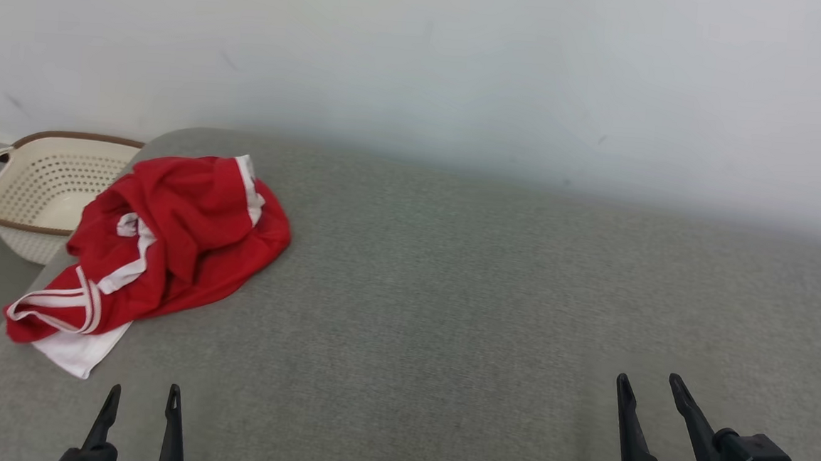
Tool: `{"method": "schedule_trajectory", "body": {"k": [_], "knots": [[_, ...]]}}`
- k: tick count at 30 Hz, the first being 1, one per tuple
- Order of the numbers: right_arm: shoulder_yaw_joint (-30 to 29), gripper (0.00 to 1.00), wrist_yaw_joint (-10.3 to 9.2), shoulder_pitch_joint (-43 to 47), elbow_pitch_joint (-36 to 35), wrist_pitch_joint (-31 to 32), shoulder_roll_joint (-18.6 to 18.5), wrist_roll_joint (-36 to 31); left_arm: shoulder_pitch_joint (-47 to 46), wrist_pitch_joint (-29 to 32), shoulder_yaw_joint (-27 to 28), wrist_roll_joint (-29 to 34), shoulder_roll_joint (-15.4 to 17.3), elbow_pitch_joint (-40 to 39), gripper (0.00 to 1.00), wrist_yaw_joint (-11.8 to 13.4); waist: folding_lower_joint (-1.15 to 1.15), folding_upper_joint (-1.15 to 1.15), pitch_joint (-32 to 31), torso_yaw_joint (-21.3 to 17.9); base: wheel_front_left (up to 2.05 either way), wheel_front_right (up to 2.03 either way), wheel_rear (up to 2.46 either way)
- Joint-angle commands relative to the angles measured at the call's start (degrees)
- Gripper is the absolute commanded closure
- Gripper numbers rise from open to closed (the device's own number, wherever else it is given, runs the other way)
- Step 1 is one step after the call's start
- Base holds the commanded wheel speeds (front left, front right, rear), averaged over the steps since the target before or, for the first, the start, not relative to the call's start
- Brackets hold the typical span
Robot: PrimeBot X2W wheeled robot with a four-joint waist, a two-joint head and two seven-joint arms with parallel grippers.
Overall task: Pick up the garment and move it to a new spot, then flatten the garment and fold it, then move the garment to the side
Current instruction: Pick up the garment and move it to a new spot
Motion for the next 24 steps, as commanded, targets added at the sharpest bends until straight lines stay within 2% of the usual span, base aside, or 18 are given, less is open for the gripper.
{"method": "schedule_trajectory", "body": {"k": [1, 13, 24], "knots": [[-0.2, 0.0, 0.02, 0.9, -0.1, 0.2, 0.1, 0.1, 1.3, 0.2, 0.3, 0.1, 0.5, -0.3, 0.0, 0.3, 0.0, 0.0, -0.1, 2.9, 0.0, 0.0, 0.0], [0.0, 0.0, 0.02, 1.0, -0.3, 0.8, 0.2, 0.2, 2.3, 1.3, 0.4, -0.5, 0.7, -1.9, 0.0, 1.5, 0.0, 0.0, -0.1, 10.1, 0.0, 0.0, 0.0], [0.4, 0.0, 0.02, 0.9, -0.7, 1.1, -0.5, 0.7, 2.1, 0.2, 1.1, -1.1, 1.0, -1.8, 0.0, 3.1, 0.0, 0.0, 0.7, 13.8, 0.0, 0.0, 0.0]]}}
